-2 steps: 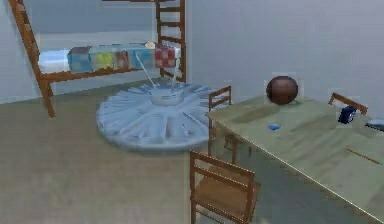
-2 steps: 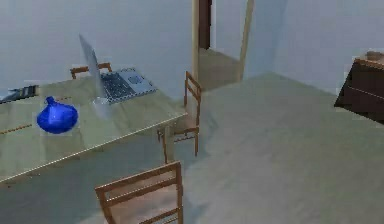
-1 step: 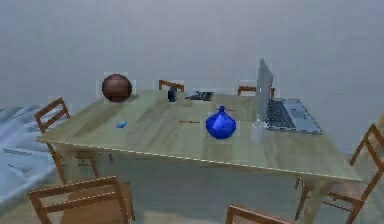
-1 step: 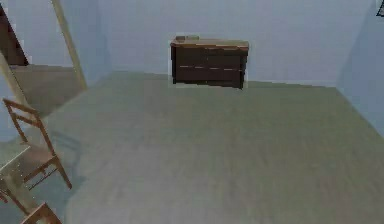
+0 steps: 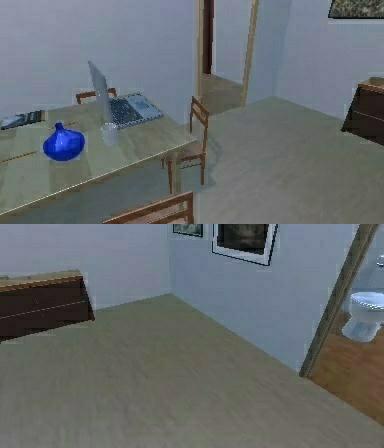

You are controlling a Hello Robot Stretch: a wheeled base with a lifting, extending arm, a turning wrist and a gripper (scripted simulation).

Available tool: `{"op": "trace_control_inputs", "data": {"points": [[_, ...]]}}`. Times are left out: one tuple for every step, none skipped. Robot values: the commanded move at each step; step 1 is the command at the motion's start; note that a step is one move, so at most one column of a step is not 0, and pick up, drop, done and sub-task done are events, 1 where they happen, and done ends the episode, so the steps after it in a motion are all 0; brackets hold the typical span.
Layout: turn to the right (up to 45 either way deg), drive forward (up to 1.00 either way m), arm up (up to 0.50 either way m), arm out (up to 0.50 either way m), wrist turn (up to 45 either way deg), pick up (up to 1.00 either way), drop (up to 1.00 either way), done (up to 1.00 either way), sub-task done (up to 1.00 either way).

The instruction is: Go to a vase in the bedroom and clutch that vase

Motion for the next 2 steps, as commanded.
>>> {"op": "trace_control_inputs", "data": {"points": [[21.0,0.00,0.00,0.00,0.0,0.00,0.00,0.00,0.00],[0.0,0.55,0.00,0.00,0.0,0.00,0.00,0.00,0.00]]}}
